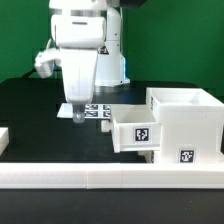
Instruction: Assemble drawer
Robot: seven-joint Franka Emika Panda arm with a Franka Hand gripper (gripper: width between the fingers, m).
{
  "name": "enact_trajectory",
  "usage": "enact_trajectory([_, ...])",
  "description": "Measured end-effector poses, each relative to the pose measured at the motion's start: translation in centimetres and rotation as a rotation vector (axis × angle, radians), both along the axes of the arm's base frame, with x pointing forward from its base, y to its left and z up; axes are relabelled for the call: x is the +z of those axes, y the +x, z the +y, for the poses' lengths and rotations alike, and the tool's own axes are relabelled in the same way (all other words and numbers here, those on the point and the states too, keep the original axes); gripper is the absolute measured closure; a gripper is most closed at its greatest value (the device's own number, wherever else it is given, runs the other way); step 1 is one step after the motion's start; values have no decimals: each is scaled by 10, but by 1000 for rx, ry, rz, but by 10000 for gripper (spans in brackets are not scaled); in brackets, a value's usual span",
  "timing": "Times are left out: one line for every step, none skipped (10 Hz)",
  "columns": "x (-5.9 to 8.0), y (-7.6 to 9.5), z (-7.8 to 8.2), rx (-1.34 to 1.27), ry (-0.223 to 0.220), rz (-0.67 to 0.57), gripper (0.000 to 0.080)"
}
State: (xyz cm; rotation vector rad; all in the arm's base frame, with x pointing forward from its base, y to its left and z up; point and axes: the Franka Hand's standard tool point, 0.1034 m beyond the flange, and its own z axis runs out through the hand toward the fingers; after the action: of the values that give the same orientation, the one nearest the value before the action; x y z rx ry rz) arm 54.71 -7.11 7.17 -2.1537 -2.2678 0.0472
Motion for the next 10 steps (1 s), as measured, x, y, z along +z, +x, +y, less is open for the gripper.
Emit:
enact_trajectory([-14, -4, 3, 1, 7, 15, 151])
enact_trajectory([-20, -7, 7, -6, 11, 26, 151])
enact_trajectory([-28, -6, 16, -8, 17, 36, 151])
enact_trajectory([-29, -4, 24, -13, 21, 35, 151])
enact_trajectory([-28, 0, 29, -19, 23, 33, 151])
enact_trajectory([-25, 3, 35, -32, 23, 34, 151])
enact_trajectory([-21, 8, 42, -39, 23, 34, 151])
enact_trajectory([-18, 13, 46, -46, 20, 32, 151])
enact_trajectory([-17, 14, 48, -49, 19, 36, 151])
enact_trajectory([-18, 13, 51, -63, 17, 41, 151])
